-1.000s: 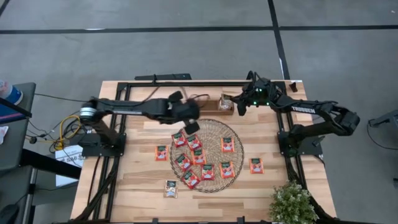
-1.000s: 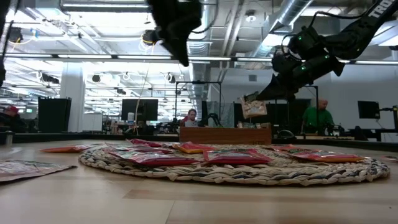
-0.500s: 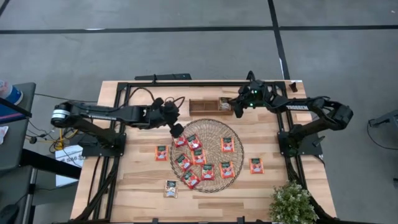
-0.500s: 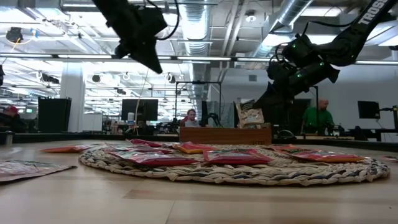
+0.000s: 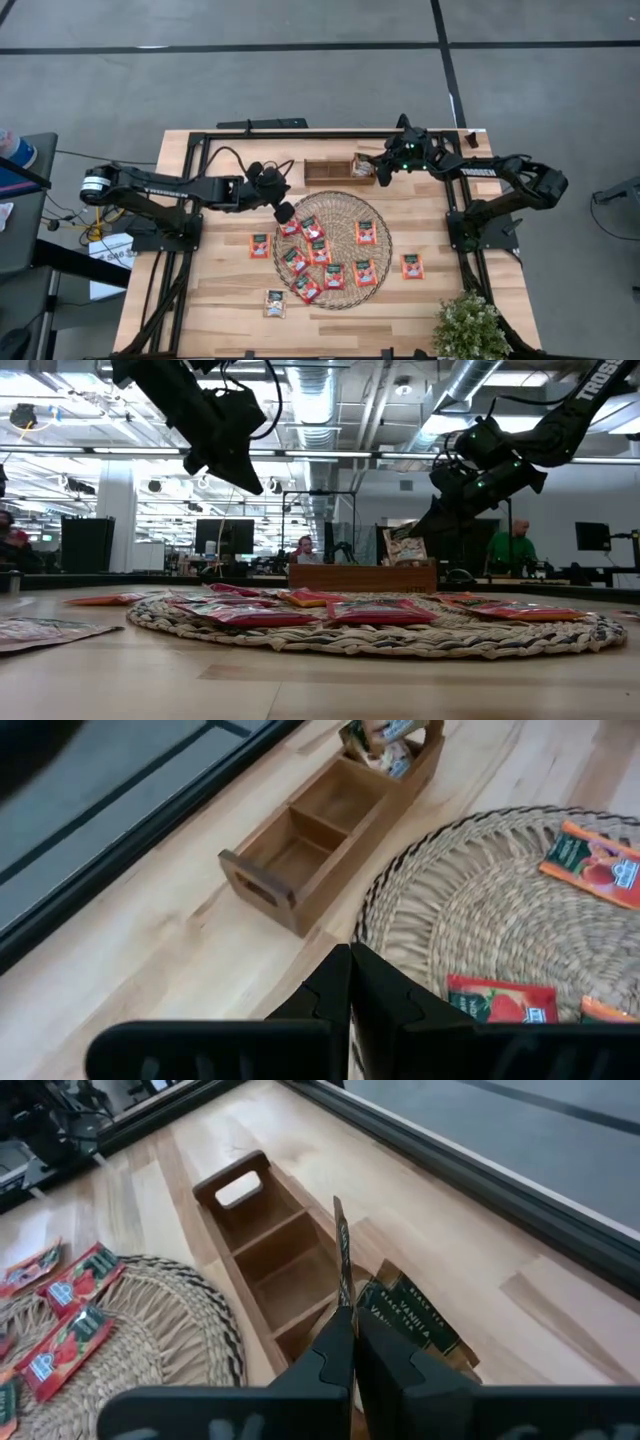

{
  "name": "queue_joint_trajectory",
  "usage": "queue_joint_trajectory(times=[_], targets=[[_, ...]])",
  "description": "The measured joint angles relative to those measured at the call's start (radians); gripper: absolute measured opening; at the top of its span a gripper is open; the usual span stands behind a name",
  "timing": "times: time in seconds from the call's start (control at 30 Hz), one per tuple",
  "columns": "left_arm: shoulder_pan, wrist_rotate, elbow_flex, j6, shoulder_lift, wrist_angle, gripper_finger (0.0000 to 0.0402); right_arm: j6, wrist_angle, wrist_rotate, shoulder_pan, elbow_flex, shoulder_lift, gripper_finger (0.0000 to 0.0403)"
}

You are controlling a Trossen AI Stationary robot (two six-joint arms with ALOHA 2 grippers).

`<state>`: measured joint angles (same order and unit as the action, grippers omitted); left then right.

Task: Pick & Place Tea
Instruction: Put the top brown tea bag into the right slot of the wooden organizer

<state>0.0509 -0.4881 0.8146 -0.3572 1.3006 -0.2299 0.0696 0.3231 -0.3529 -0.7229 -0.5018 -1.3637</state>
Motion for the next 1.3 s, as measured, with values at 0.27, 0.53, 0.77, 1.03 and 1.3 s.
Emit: queue_joint_trajectory(times=[0.27,0.53,0.77,1.03,1.3], targets=[[0.027,-0.004,-0.003,0.035,-0.036,0.038,0.0000,-0.073,0.000,0.015,0.010,0.000,0.000,0.0000],[0.041,0.010,-0.003,0.056,-0.094,0.032,0.0000,-0.071,0.000,-0.006,0.034,0.000,0.000,0.0000],[0.041,0.049,-0.003,0.057,-0.094,0.030,0.0000,-0.072,0.000,0.015,0.033,0.000,0.000,0.0000],[0.041,0.062,-0.003,0.075,-0.094,0.030,0.0000,-0.076,0.000,0.018,0.035,0.000,0.000,0.0000],[0.041,0.069,-0.003,0.076,-0.093,0.030,0.0000,-0.078,0.000,0.031,0.034,0.000,0.000,0.0000]])
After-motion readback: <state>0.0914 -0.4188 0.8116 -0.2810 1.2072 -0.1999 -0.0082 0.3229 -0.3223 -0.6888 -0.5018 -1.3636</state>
